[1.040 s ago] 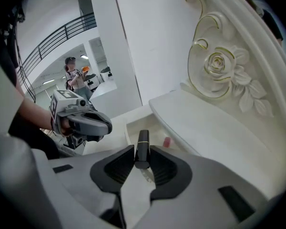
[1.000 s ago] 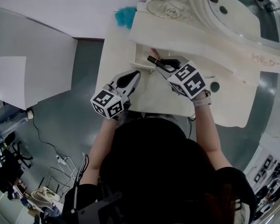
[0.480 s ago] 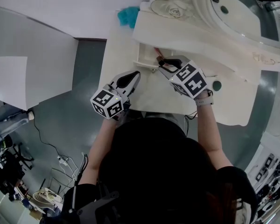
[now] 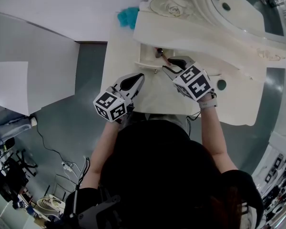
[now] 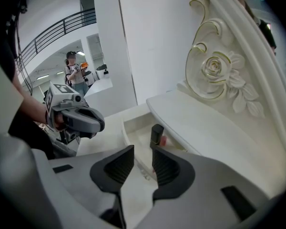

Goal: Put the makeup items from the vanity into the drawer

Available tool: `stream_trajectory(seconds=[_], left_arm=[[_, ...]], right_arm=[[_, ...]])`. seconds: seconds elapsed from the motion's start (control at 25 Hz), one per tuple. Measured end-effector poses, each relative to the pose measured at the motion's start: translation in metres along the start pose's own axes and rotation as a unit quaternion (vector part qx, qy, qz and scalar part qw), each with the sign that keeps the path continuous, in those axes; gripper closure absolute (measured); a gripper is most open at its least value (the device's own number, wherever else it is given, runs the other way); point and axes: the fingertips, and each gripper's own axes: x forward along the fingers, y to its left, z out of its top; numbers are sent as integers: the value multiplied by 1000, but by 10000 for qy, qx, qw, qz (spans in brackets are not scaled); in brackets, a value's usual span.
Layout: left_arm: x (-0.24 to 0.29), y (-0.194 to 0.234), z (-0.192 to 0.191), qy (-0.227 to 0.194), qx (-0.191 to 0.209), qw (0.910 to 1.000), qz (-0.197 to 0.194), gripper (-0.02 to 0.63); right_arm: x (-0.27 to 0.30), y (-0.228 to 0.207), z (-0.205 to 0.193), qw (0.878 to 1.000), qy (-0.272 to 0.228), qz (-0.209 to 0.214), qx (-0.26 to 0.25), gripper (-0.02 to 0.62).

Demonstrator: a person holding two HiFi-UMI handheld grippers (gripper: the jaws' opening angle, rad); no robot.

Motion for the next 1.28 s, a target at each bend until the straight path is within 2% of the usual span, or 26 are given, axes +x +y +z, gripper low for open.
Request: stream_trajectory(seconds=[0.24,0.36,0.64,0.88,1.0,1.28], left_arm=[[-7,3,-1,-57,-16,9999,101,592],[-12,4,-1,-96,-37,9998,163,592],[-20,11,-2,-201,-102,9993,289,592],[-21,9,-2,-227,-124,9993,282,592],[-21,8,-2,-225,-121,9993,281,592],[-20,9,-3,-239,-147,9992,289,592]], right_arm=[[7,-22,37,9946,-734,-695,254,485],[17,-24,42,9946,-667,-782,121,485],[22,-6,40,9972,-532,-509,-91,486],[27,27,35,9988,-233,26,-440,486],[34,33,27,9985,-71,81,-537,486],[32,35,25,9989,-120,122,-434,485]])
